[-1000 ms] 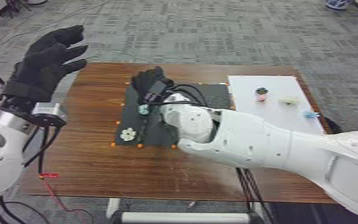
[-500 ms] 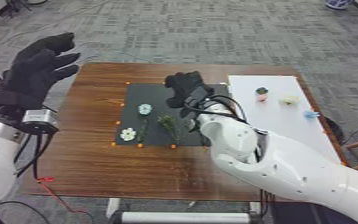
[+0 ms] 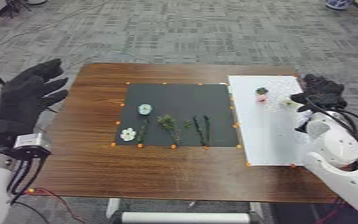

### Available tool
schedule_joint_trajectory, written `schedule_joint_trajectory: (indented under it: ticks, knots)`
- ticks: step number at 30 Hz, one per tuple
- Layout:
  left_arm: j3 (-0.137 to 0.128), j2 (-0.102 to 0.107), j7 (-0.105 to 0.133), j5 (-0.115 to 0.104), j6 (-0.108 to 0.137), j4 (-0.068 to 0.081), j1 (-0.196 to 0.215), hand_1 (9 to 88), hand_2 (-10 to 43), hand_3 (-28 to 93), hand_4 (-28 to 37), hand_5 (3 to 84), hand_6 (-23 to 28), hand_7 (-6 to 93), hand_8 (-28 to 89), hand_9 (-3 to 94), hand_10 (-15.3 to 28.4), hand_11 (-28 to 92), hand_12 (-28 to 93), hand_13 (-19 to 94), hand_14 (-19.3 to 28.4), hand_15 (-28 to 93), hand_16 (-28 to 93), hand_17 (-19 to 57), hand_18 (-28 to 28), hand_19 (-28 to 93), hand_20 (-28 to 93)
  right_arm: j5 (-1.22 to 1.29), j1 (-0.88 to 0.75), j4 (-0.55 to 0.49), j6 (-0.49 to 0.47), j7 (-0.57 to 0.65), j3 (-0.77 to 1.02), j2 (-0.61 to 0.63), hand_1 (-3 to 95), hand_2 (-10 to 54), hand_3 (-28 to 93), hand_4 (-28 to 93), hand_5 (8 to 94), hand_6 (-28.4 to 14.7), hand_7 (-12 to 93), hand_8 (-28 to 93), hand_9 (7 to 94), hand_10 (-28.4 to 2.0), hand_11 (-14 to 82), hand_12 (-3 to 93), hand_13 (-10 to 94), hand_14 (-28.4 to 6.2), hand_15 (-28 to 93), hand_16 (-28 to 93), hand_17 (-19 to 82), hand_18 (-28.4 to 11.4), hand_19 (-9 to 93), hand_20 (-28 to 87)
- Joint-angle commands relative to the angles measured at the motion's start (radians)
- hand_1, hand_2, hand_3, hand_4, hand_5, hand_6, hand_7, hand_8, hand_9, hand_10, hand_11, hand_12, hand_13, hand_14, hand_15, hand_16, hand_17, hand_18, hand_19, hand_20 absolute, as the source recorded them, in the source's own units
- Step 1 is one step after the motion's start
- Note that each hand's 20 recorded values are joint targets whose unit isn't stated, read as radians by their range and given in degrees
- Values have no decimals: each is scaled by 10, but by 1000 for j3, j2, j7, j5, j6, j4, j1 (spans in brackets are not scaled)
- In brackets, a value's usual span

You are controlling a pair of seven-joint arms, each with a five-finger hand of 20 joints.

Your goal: Arrange flowers

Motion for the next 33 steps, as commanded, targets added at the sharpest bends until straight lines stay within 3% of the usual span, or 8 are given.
schedule_joint_trajectory:
  ticks: [1,6,13,16,19,21,26,33]
  knots:
    - [5,-9,0,5,15,-8,13,257,-59,706,-254,249,26,246,-111,184,101,216,193,102,135,414,-33,-106,207,417,83,-6,-23,81,-53,34,-54,-4,285,-95,863,-283,406,-52,238,-127,437,-136,218,200,527,-103,806,238,282,-216,849,538]
    - [1,-17,-3,6,14,-12,25,257,-59,707,-254,245,24,249,-112,183,101,215,192,102,134,414,-34,-106,207,417,83,-17,7,131,-77,47,-96,-15,296,-95,857,-283,417,-50,240,-128,442,-127,224,200,532,-100,808,239,284,-217,855,542]
    - [-11,-5,-8,5,14,-10,21,256,-60,709,-256,244,24,252,-114,183,100,217,192,102,134,414,-35,-106,207,417,84,-18,82,216,-94,39,-170,-27,325,-95,855,-283,467,-30,264,-139,502,-106,253,204,582,-85,811,243,307,-213,877,551]
    - [-13,-4,-8,6,14,-11,20,256,-58,708,-256,244,24,252,-115,183,99,218,192,102,134,415,-34,-106,207,416,83,-47,112,256,-31,41,-215,-30,364,-95,869,-282,523,-10,298,-156,563,-102,308,224,625,-73,807,258,333,-206,892,552]
    - [-17,-4,-10,5,15,-12,22,257,-58,708,-256,244,24,252,-115,183,99,218,192,102,134,414,-35,-106,206,416,84,-41,132,261,-28,41,-235,-31,448,-95,812,-282,585,11,394,-62,683,-66,219,413,666,-59,795,282,358,-202,904,549]
    - [-19,-5,-12,6,17,-14,23,257,-57,707,-256,244,24,252,-115,183,99,217,191,102,134,414,-35,-106,206,416,84,-51,149,267,-27,34,-254,-30,494,-95,805,-283,642,20,428,-32,755,-52,199,471,695,-49,786,294,376,-202,912,547]
    - [-21,0,-10,5,17,-14,18,256,-59,710,-255,244,24,251,-115,184,99,216,190,102,134,412,-35,-106,206,416,84,-53,146,194,56,24,-239,-6,510,-95,827,-283,737,30,429,-4,835,-38,217,516,738,-42,776,308,412,-204,928,546]
    - [-32,6,-7,6,20,-16,15,256,-58,709,-256,245,24,251,-115,184,99,217,190,103,133,412,-35,-106,206,415,83,-106,262,47,168,1,-311,13,499,-95,862,-283,766,19,403,11,854,-42,215,529,747,-41,773,318,422,-207,932,550]
